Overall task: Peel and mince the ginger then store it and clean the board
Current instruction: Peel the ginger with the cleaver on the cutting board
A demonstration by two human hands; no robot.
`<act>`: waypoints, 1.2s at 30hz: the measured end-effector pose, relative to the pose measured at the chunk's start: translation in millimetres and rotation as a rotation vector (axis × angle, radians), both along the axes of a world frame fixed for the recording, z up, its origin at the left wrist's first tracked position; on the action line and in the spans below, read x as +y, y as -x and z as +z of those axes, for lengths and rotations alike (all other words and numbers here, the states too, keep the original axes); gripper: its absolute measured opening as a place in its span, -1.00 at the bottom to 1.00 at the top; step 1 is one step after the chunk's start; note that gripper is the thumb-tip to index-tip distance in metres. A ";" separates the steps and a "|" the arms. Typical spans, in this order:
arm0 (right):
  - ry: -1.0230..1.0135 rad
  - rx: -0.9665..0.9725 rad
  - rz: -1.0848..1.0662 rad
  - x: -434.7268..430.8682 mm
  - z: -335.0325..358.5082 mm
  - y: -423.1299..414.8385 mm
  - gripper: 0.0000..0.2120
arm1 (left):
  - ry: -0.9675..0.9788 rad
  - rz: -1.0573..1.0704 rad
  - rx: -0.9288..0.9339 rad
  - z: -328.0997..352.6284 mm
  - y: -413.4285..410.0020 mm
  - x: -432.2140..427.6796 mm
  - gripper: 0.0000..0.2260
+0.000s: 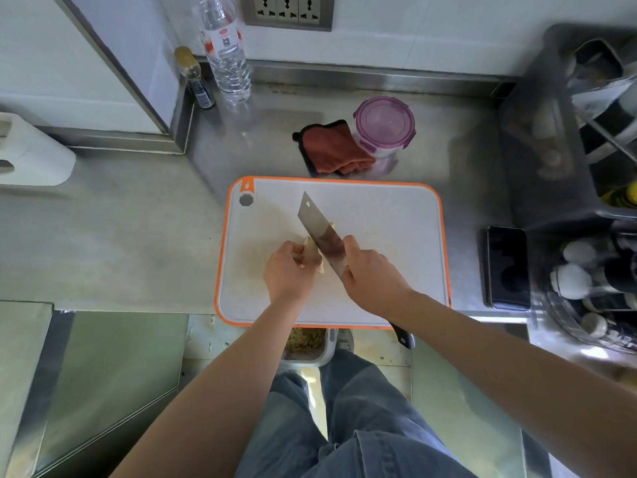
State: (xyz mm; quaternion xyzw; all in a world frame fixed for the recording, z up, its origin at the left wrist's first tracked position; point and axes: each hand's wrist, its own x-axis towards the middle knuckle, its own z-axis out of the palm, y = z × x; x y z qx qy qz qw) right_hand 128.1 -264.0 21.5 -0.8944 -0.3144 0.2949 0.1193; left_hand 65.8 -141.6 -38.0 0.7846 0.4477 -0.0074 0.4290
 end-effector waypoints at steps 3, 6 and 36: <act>0.008 0.025 -0.001 0.3 -0.1 0.4 -0.83 | 0.014 0.002 0.008 1.4 -0.5 0.8 -0.77; 0.020 0.038 -0.006 2.1 -3.7 1.0 -0.87 | 0.042 0.010 0.012 1.1 -2.2 1.6 -0.79; -0.020 -0.099 0.090 -3.8 -8.8 -11.9 -0.67 | -0.194 -0.220 0.045 -4.0 12.9 13.0 -0.72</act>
